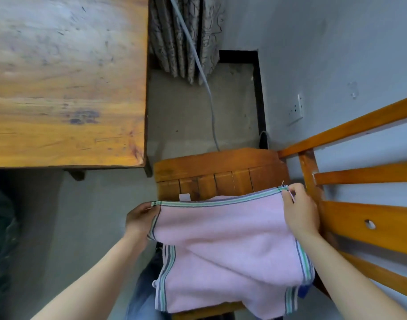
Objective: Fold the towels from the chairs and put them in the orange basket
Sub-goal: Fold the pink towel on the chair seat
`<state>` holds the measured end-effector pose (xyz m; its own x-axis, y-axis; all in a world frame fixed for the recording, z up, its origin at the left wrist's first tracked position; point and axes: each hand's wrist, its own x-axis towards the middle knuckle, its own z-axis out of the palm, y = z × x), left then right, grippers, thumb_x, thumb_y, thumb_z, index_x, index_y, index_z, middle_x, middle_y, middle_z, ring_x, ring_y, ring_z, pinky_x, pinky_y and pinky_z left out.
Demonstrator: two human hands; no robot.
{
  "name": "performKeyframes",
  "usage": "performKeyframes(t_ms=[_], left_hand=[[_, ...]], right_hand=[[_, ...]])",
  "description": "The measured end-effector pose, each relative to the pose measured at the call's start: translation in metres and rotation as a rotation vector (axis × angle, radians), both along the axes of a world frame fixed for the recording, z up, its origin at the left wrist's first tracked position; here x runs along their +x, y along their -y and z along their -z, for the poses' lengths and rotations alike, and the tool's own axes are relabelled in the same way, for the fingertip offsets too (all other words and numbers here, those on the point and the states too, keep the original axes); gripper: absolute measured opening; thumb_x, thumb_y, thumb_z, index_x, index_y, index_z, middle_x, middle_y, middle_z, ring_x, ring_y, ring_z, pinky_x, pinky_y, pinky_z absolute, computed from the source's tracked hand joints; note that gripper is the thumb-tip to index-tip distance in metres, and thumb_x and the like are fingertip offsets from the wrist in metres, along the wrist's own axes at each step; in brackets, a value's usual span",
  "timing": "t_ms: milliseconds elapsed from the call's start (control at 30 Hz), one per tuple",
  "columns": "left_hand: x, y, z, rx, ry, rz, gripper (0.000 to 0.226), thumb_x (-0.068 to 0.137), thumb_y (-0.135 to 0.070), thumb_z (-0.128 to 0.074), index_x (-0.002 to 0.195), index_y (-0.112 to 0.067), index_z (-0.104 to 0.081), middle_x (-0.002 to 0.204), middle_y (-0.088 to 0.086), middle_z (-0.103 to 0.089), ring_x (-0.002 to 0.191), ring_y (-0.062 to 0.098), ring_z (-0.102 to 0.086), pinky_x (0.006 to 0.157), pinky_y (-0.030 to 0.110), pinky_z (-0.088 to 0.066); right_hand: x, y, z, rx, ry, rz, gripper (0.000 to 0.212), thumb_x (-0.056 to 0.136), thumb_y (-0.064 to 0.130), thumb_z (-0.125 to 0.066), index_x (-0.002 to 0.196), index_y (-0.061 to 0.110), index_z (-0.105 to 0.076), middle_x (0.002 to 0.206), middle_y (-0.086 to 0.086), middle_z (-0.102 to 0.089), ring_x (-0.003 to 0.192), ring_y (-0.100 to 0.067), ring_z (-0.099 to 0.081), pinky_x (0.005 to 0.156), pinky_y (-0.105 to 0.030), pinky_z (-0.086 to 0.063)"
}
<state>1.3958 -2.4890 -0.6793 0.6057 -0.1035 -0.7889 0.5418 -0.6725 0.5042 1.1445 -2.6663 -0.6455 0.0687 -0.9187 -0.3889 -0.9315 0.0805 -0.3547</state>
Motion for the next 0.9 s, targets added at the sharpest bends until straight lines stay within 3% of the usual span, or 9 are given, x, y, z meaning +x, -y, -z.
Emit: performKeyframes(t_ms=[100, 267, 400, 467, 700, 800, 900], left_hand=[[-0.002, 0.002, 0.007, 0.053, 0.011, 0.113, 0.016, 0.085, -0.003, -0.061, 0.072, -0.012, -0.063, 0.091, 0.009, -0.064, 0.082, 0.025, -0.056, 0.078, 0.031, -0.043], [-0.013, 0.011, 0.013, 0.115, 0.071, 0.318, 0.006, 0.086, -0.006, -0.059, 0.088, -0.008, -0.064, 0.087, 0.005, -0.061, 0.080, 0.022, -0.051, 0.072, 0.025, -0.034], [-0.022, 0.012, 0.019, 0.184, 0.097, 0.284, 0.024, 0.085, -0.006, -0.056, 0.061, -0.009, -0.055, 0.064, 0.011, -0.051, 0.065, 0.025, -0.038, 0.056, 0.028, -0.026], [-0.027, 0.011, 0.021, 0.193, 0.089, 0.274, 0.026, 0.084, -0.005, -0.056, 0.059, -0.009, -0.051, 0.064, 0.012, -0.047, 0.065, 0.023, -0.035, 0.053, 0.028, -0.024], [-0.032, 0.015, 0.013, 0.088, -0.044, 0.121, 0.022, 0.084, -0.003, -0.059, 0.067, -0.017, -0.059, 0.076, 0.007, -0.058, 0.074, 0.025, -0.050, 0.073, 0.031, -0.038], [-0.031, 0.015, 0.009, 0.063, -0.100, 0.141, 0.020, 0.086, -0.006, -0.059, 0.071, -0.020, -0.064, 0.084, 0.007, -0.064, 0.084, 0.029, -0.058, 0.081, 0.036, -0.046], [-0.029, 0.013, 0.007, 0.054, -0.078, 0.161, 0.025, 0.086, -0.005, -0.058, 0.067, -0.020, -0.063, 0.074, 0.004, -0.063, 0.080, 0.028, -0.059, 0.079, 0.036, -0.047]], right_hand=[[0.001, -0.003, 0.009, 0.043, -0.046, -0.006, 0.010, 0.098, 0.021, -0.042, 0.089, 0.017, -0.043, 0.090, -0.011, -0.052, 0.080, -0.028, -0.049, 0.060, -0.030, -0.035], [-0.002, -0.007, 0.013, 0.114, -0.057, 0.073, 0.012, 0.097, 0.022, -0.043, 0.089, 0.014, -0.047, 0.087, -0.011, -0.055, 0.079, -0.028, -0.052, 0.061, -0.030, -0.039], [-0.001, -0.007, 0.013, 0.220, 0.044, 0.152, 0.010, 0.095, 0.019, -0.046, 0.089, 0.013, -0.051, 0.083, -0.011, -0.059, 0.077, -0.026, -0.054, 0.062, -0.028, -0.040], [0.002, -0.005, 0.013, 0.228, 0.081, 0.194, 0.009, 0.095, 0.018, -0.047, 0.092, 0.012, -0.052, 0.084, -0.008, -0.057, 0.080, -0.025, -0.054, 0.063, -0.026, -0.039], [0.011, 0.000, 0.007, 0.190, 0.121, 0.268, 0.015, 0.094, 0.013, -0.049, 0.106, 0.005, -0.055, 0.088, -0.006, -0.054, 0.077, -0.019, -0.048, 0.051, -0.019, -0.031], [0.013, 0.003, 0.003, 0.182, 0.204, 0.270, 0.024, 0.091, 0.007, -0.054, 0.115, 0.004, -0.053, 0.097, -0.007, -0.057, 0.081, -0.016, -0.050, 0.061, -0.022, -0.039], [0.015, 0.009, 0.000, 0.229, 0.264, 0.289, 0.045, 0.087, 0.005, -0.060, 0.130, 0.009, -0.045, 0.108, -0.004, -0.055, 0.089, -0.015, -0.052, 0.068, -0.023, -0.044]])
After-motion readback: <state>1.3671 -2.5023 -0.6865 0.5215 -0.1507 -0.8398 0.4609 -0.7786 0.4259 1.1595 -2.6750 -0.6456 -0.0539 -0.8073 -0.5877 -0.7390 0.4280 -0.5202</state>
